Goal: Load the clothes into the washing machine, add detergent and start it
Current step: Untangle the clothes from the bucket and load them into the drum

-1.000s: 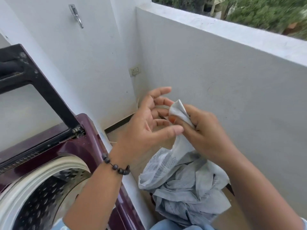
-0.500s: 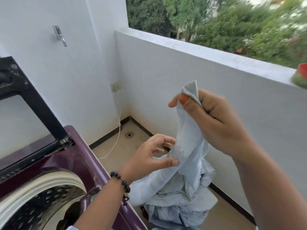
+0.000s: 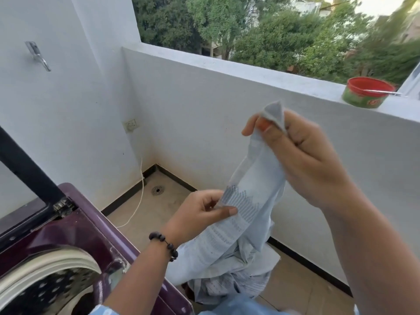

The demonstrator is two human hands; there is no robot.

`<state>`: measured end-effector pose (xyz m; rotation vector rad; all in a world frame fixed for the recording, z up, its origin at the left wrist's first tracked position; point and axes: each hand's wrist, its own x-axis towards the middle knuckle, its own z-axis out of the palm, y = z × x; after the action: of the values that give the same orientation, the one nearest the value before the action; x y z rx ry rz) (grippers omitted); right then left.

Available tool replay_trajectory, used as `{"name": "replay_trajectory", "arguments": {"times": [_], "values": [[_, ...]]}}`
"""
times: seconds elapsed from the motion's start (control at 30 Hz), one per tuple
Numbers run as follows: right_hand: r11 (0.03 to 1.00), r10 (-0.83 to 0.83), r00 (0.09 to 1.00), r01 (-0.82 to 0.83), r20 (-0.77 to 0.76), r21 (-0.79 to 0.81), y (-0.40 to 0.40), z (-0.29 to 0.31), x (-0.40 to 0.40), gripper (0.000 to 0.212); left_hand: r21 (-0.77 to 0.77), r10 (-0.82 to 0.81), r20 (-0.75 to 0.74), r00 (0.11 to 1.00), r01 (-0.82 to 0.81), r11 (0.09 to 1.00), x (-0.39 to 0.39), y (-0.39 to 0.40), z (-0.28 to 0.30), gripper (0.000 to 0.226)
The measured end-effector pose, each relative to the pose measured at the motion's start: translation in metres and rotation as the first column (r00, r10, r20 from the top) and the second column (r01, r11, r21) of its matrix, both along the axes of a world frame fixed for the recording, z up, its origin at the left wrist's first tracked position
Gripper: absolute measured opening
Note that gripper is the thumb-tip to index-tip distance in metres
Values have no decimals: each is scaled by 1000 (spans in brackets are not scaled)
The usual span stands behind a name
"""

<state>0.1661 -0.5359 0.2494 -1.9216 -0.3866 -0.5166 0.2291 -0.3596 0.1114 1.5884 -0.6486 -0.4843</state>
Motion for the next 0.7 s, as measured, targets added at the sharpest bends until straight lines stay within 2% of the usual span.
{"name": "replay_trajectory", "arguments": {"times": [0.1, 0.17, 0.23, 0.3, 0.33, 0.4, 0.5, 0.57, 0.63, 0.7], "values": [[967, -57, 996, 39, 63, 252, -11, 16, -3, 31, 164, 46, -9, 999, -44, 986, 12, 16, -28, 78], [920, -113, 990, 70, 89, 386, -24, 25, -3, 34, 215, 101, -30, 994, -93, 972, 18, 29, -46, 87], [888, -193, 974, 121, 122, 444, -35, 29, 1, 34, 182, 219, -60, 974, -205, 962, 20, 41, -52, 79], [859, -208, 971, 122, 121, 497, -40, 25, 6, 35, 114, 303, -76, 950, -294, 949, 23, 46, -40, 54], [840, -167, 980, 86, 105, 536, -38, 20, 8, 36, 73, 314, -79, 946, -309, 948, 24, 46, -30, 42], [808, -53, 997, 12, 52, 589, -26, 5, 14, 36, -34, 308, -116, 944, -314, 949, 27, 41, -5, 36], [856, 101, 990, -38, -94, 516, 5, -30, 24, 25, -184, 229, -99, 969, -243, 952, 25, 24, 36, 34], [918, 191, 956, -93, -224, 385, 29, -54, 24, 35, -228, 164, -52, 985, -171, 959, 21, 14, 54, 29], [918, 327, 893, -223, -309, 328, 46, -70, 22, 57, -242, 120, -32, 992, -124, 962, 20, 12, 62, 24], [924, 355, 855, -260, -379, 280, 49, -82, 25, 88, -259, 125, -56, 991, -135, 956, 19, 18, 65, 27]]}}
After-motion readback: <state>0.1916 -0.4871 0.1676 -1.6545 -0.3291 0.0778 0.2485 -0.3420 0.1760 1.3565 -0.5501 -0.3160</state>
